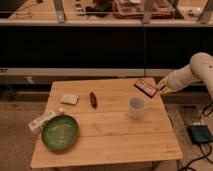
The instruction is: Place the eraser in the ceramic cup
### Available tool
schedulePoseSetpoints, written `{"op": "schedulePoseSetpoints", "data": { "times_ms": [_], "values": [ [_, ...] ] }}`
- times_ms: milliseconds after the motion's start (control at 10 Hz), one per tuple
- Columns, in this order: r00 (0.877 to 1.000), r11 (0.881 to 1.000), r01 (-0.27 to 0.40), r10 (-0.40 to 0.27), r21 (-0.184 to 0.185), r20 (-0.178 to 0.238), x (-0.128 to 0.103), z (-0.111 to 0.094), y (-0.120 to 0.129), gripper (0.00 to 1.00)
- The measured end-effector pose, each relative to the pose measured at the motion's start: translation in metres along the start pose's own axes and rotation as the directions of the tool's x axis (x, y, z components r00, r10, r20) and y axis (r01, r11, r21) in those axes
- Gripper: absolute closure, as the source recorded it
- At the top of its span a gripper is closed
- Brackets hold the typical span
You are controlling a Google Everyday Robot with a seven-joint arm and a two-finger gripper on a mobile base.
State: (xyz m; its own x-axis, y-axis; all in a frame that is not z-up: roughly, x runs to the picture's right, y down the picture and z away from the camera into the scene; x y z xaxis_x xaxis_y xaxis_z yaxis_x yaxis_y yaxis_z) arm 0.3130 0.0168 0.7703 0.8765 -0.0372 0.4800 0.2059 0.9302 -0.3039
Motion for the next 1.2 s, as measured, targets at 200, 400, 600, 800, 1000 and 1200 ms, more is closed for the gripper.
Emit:
{"op": "schedulePoseSetpoints", "data": {
  "times_ms": [200, 400, 600, 800, 1000, 1200],
  "values": [
    [0.999, 0.999, 0.032, -0.031, -0.018, 0.033, -0.014, -0.002, 0.021, 1.0],
    [0.995, 0.997, 0.064, -0.062, -0.032, 0.077, -0.03, 0.002, 0.035, 1.0],
    [0.989, 0.995, 0.086, -0.08, -0.043, 0.121, -0.044, 0.01, 0.04, 1.0],
    [0.984, 0.994, 0.098, -0.089, -0.047, 0.153, -0.052, 0.015, 0.043, 1.0],
    [0.98, 0.993, 0.103, -0.092, -0.054, 0.175, -0.055, 0.022, 0.043, 1.0],
    [0.979, 0.993, 0.097, -0.083, -0.066, 0.188, -0.052, 0.032, 0.043, 1.0]
  ]
}}
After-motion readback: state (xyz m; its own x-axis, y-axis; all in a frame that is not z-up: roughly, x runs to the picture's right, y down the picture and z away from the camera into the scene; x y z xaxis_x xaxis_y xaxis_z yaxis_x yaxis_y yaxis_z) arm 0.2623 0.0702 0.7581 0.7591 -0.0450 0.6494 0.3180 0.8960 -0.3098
